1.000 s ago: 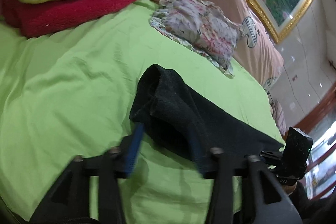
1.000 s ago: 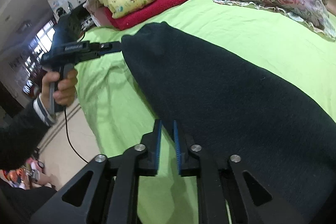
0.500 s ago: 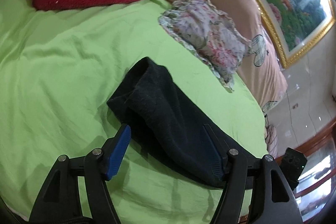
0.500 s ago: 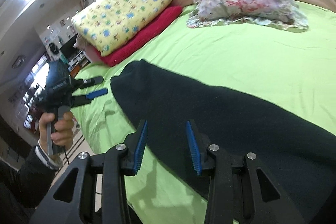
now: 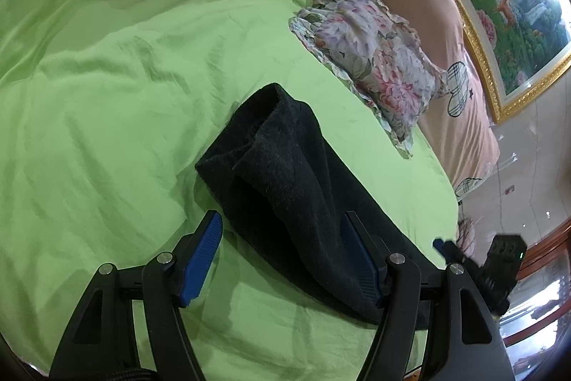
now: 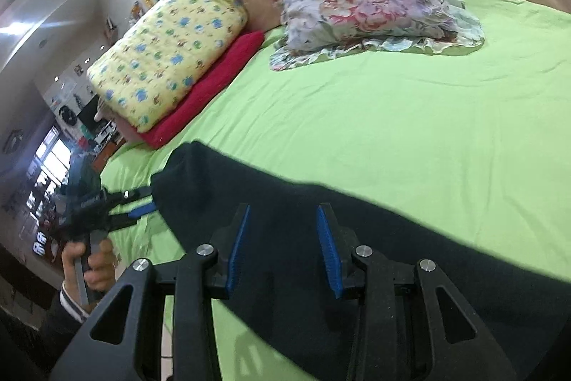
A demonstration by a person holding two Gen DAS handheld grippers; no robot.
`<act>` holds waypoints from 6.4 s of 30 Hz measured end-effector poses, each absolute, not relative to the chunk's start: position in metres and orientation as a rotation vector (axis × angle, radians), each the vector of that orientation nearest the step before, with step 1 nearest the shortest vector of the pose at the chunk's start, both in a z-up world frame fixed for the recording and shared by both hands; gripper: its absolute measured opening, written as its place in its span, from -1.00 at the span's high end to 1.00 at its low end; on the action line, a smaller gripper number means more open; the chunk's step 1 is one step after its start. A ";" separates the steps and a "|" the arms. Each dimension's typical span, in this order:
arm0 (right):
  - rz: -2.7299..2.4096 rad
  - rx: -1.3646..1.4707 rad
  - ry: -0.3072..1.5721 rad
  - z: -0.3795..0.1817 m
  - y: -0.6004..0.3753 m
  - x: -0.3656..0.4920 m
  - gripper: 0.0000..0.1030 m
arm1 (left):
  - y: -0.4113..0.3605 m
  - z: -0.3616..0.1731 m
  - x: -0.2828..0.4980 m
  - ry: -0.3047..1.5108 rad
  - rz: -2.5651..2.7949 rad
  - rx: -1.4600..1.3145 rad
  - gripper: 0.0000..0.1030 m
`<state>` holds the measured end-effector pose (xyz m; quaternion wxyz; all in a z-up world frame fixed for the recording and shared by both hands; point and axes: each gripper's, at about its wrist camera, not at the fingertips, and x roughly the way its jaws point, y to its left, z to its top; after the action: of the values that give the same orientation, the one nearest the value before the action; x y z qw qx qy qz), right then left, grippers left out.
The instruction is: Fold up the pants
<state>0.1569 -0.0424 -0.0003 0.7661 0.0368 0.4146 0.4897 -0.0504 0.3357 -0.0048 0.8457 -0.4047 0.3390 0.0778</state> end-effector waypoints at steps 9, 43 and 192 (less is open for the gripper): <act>1.050 0.005 1.120 -0.036 0.021 0.219 0.23 | 0.342 -0.014 -0.036 0.731 0.197 -0.821 -0.28; 0.930 -0.161 0.837 -0.020 0.040 0.154 0.47 | 0.341 0.007 -0.044 0.685 0.240 -0.609 0.10; 0.909 0.361 0.917 -0.054 -0.147 0.125 0.72 | 0.078 -0.023 0.158 0.966 -0.727 -0.456 0.83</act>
<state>0.1251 -0.1466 -0.0539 0.7835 0.1674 0.4250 0.4212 0.1577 0.0785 -0.0230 0.7986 -0.2123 0.4502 -0.3385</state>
